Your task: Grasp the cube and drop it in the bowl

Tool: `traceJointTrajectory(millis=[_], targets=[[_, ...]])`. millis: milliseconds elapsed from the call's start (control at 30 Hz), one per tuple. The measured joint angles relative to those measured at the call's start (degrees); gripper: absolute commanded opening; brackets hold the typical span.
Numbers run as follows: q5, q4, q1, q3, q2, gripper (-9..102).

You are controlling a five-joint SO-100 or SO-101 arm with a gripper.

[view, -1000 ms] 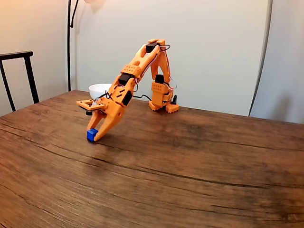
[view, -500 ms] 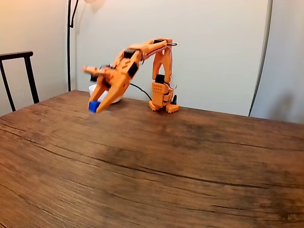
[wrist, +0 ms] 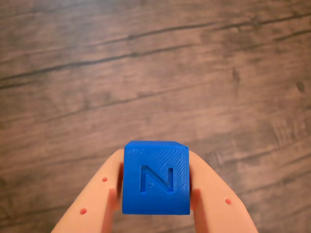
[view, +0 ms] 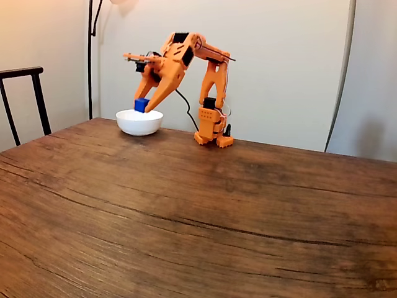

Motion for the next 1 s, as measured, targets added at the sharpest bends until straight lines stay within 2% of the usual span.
traceJointTrajectory(millis=[200,433,600,767,1000], targets=[[-2.6,12.5,1.8,-6.1,0.4,1],[-3.0,22.6,7.2,-10.3,0.4,1],[2.0,29.8,14.2,-13.0,0.4,1],[8.4,33.3,22.8,-14.0,0.4,1],[17.1,34.1,36.7,-14.0,0.4,1]])
